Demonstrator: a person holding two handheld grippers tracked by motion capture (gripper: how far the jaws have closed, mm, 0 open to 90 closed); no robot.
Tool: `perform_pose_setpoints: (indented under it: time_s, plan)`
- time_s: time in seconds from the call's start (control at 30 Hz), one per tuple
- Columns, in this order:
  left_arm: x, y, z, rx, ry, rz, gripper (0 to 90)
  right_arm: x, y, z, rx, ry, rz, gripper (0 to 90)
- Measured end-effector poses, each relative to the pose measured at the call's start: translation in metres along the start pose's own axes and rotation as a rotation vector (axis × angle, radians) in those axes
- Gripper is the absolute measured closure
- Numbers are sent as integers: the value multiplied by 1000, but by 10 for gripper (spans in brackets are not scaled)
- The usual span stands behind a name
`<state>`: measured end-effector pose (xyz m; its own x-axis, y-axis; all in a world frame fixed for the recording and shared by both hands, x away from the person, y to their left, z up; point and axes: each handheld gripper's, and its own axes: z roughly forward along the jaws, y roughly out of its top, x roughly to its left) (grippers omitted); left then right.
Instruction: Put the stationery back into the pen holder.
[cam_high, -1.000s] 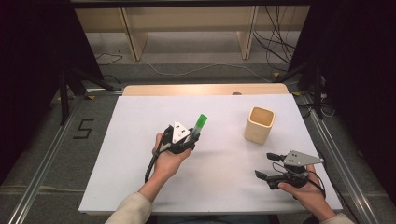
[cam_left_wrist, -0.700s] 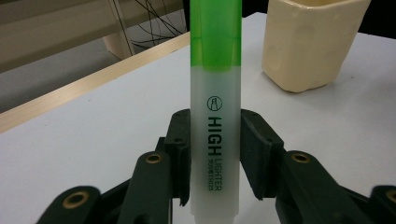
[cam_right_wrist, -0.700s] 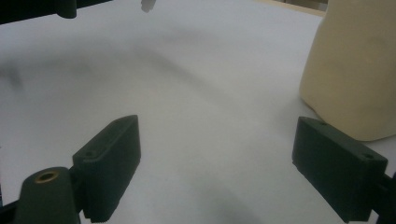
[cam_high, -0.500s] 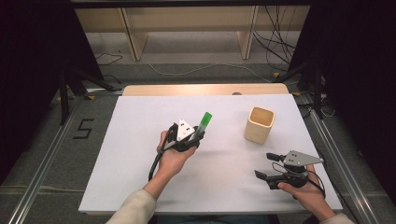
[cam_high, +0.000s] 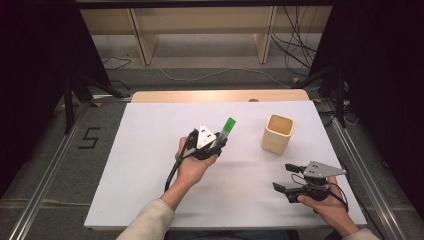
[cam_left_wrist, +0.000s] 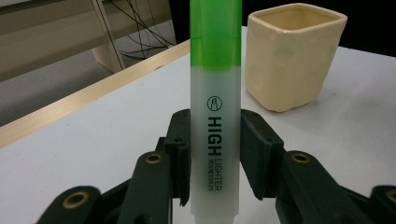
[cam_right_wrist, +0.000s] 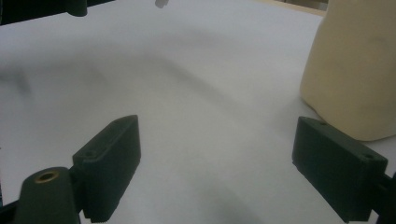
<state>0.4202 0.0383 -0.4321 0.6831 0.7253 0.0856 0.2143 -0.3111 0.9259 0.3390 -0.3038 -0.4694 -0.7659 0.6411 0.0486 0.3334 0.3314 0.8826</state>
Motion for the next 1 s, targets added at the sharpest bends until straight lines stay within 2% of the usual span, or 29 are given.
perform_pose_setpoints:
  time_s: [0.43, 1.0]
  plan:
    - [-7, 10, 11, -26, -13, 24, 663, 0, 0, 0, -5, 3, -2, 160]
    - [-14, 19, 22, -47, -32, 30, 663, 0, 0, 0, -4, 2, -3, 160]
